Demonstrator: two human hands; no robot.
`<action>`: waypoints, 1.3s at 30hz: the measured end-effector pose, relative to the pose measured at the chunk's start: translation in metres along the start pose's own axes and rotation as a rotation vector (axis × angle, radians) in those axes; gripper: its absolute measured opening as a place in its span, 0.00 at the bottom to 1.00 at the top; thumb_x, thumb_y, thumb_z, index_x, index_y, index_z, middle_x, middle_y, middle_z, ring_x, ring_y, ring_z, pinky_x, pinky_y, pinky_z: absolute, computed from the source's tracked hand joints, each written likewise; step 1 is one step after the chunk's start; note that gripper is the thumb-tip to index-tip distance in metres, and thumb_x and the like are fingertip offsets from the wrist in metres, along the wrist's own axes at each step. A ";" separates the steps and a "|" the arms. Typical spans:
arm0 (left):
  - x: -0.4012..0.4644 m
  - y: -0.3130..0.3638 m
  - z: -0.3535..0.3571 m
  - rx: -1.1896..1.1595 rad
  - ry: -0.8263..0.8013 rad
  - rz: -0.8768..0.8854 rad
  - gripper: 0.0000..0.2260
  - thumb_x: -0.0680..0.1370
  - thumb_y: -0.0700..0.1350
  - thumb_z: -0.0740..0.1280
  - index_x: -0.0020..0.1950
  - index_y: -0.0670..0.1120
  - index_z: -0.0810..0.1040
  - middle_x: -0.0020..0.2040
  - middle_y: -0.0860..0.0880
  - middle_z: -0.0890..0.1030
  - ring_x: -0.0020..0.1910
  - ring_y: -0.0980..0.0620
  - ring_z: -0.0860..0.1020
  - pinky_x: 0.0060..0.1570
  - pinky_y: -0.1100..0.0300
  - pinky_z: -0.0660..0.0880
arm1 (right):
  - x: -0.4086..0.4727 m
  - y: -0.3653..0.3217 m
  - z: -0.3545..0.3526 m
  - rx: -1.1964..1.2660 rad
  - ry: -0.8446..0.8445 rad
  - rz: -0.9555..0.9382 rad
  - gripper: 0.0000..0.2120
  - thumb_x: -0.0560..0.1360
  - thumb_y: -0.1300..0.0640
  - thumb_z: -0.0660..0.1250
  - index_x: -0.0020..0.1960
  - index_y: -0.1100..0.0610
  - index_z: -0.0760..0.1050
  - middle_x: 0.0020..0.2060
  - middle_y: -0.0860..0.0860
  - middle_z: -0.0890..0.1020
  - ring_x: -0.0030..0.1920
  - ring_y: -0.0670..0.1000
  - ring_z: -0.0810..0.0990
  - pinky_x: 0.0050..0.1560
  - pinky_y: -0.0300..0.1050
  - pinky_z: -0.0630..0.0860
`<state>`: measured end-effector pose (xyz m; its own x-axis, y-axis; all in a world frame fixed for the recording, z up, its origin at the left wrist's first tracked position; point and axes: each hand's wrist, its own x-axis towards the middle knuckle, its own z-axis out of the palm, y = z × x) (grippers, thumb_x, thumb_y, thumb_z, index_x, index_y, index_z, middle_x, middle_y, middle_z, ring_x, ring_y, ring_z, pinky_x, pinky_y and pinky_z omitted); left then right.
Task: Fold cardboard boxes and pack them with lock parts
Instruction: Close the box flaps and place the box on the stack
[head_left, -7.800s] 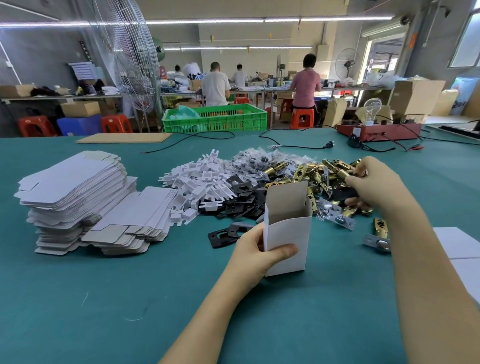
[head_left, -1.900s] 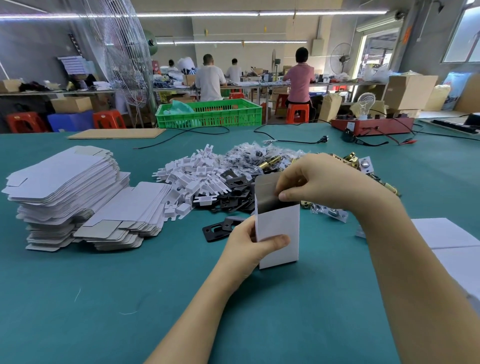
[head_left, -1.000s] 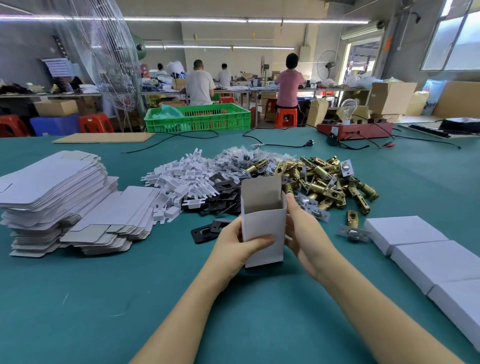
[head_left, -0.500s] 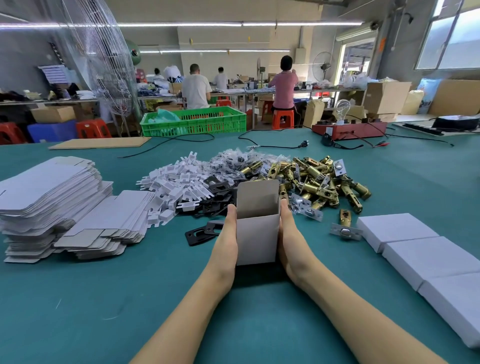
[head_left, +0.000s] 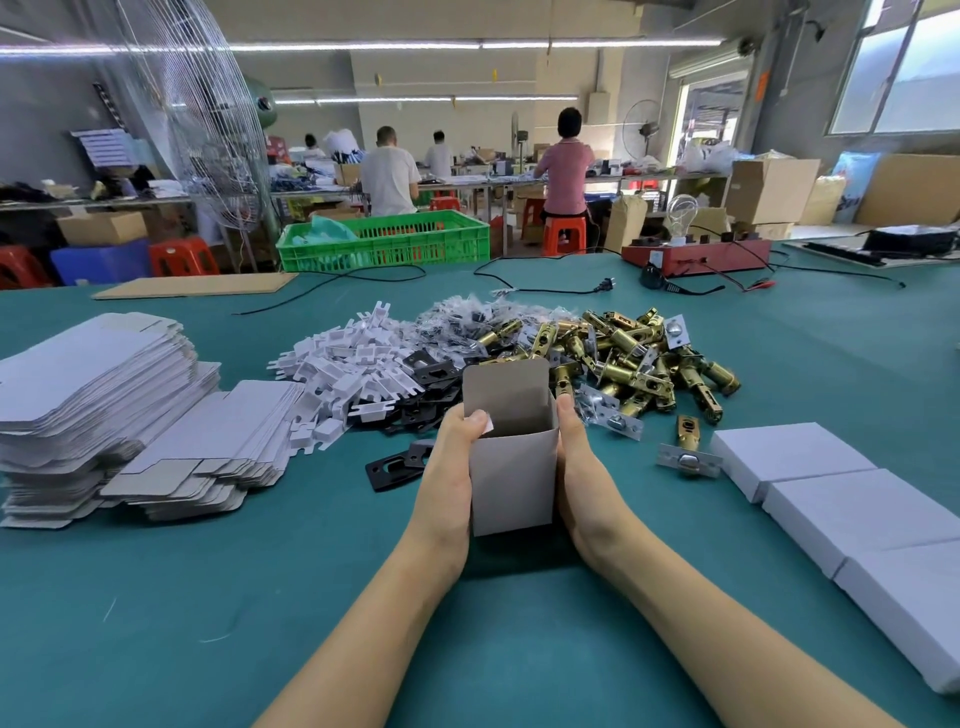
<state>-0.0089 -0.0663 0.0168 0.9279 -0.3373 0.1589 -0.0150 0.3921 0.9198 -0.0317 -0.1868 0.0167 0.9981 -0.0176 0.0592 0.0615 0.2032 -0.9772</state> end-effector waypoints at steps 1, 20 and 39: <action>0.000 0.000 -0.001 -0.001 -0.006 0.017 0.12 0.75 0.54 0.63 0.55 0.52 0.78 0.58 0.45 0.83 0.52 0.47 0.82 0.47 0.50 0.79 | 0.000 -0.001 0.000 0.008 -0.003 0.000 0.35 0.62 0.23 0.58 0.58 0.43 0.80 0.57 0.51 0.83 0.59 0.53 0.80 0.66 0.59 0.71; 0.001 0.008 0.002 0.041 0.016 0.112 0.12 0.75 0.47 0.60 0.49 0.59 0.81 0.49 0.51 0.85 0.43 0.54 0.82 0.40 0.60 0.79 | -0.007 -0.021 0.002 -0.110 0.125 -0.277 0.19 0.82 0.60 0.54 0.52 0.37 0.76 0.51 0.48 0.81 0.46 0.44 0.76 0.44 0.39 0.73; -0.006 0.020 -0.001 -0.125 -0.018 0.084 0.28 0.61 0.61 0.80 0.52 0.44 0.83 0.56 0.36 0.81 0.56 0.40 0.77 0.59 0.41 0.72 | -0.011 -0.016 0.003 -0.128 0.162 -0.307 0.15 0.82 0.59 0.52 0.45 0.50 0.76 0.44 0.51 0.81 0.45 0.45 0.77 0.46 0.41 0.69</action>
<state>-0.0146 -0.0552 0.0335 0.9186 -0.3138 0.2405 -0.0445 0.5223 0.8516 -0.0441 -0.1867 0.0326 0.9187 -0.2159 0.3306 0.3466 0.0399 -0.9371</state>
